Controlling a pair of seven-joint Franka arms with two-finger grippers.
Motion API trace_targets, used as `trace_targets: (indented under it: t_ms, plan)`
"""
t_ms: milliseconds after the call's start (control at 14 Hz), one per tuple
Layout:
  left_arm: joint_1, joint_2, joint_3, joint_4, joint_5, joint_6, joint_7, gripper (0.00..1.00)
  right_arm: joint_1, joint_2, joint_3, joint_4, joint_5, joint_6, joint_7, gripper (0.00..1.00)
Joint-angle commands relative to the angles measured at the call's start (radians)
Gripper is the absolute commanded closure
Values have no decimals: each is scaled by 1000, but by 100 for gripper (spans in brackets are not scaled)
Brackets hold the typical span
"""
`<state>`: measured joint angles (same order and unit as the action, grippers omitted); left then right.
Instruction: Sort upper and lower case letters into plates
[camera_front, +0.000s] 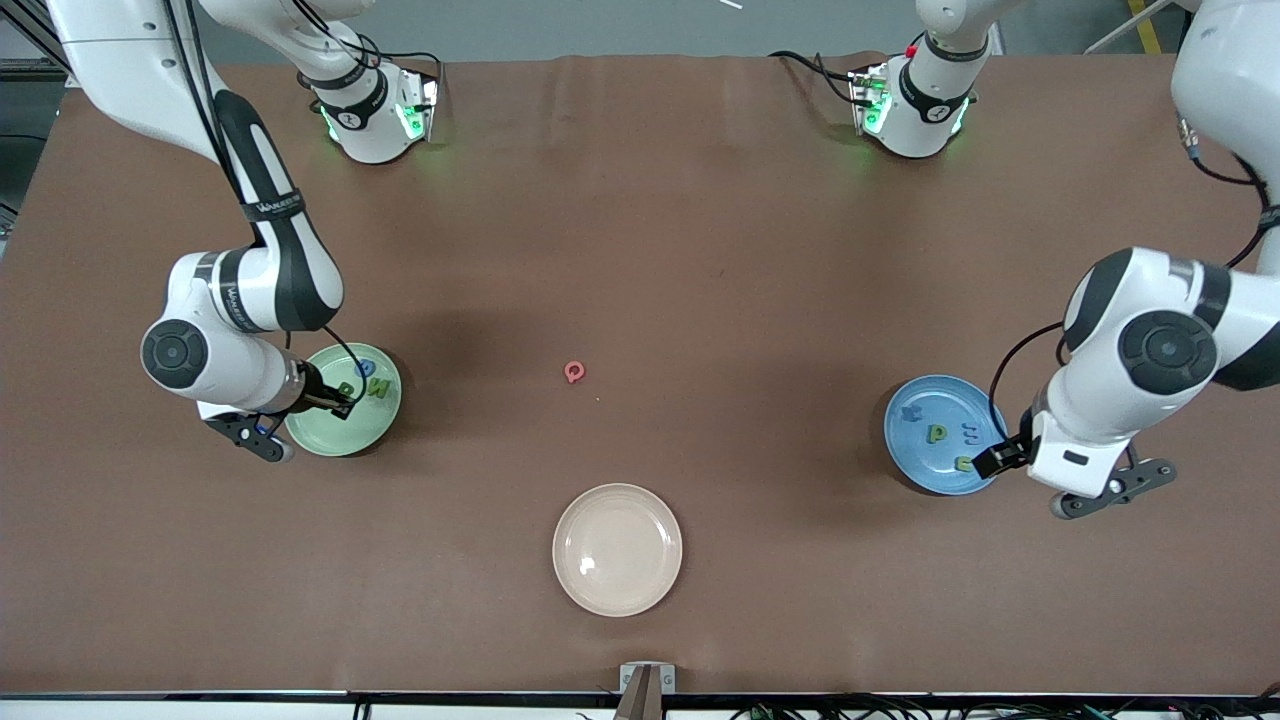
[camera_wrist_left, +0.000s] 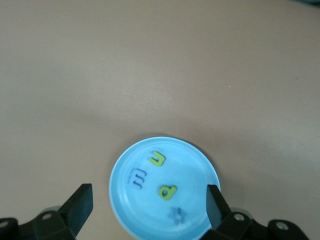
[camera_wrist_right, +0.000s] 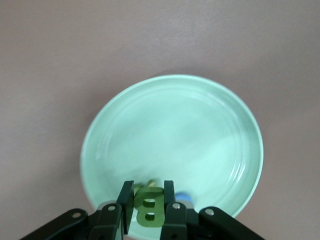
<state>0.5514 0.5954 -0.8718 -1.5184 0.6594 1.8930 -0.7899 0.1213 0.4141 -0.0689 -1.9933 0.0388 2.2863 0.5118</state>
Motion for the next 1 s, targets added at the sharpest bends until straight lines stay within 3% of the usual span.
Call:
trace_targets:
  t_ms: [0, 286, 429, 571, 786, 929]
  plan:
    - [4, -39, -7, 113, -114, -141, 121, 0, -52, -31, 21, -123, -14, 134, -71, 100]
    - [57, -130, -9, 162, -139, -224, 349, 0, -83, -25, 23, -151, -14, 174, -110, 99]
    - [100, -195, -6, 161, -216, -233, 466, 0, -89, -14, 23, -159, -14, 188, -119, 98]
    - [140, -232, -7, 161, -294, -261, 504, 0, -89, -6, 23, -174, -14, 212, -121, 98]
    - [145, -276, -7, 161, -305, -302, 576, 0, -94, 0, 23, -179, -14, 216, -119, 98]
    - [143, -304, -7, 161, -317, -320, 583, 0, -100, 6, 23, -179, -14, 216, -121, 92]
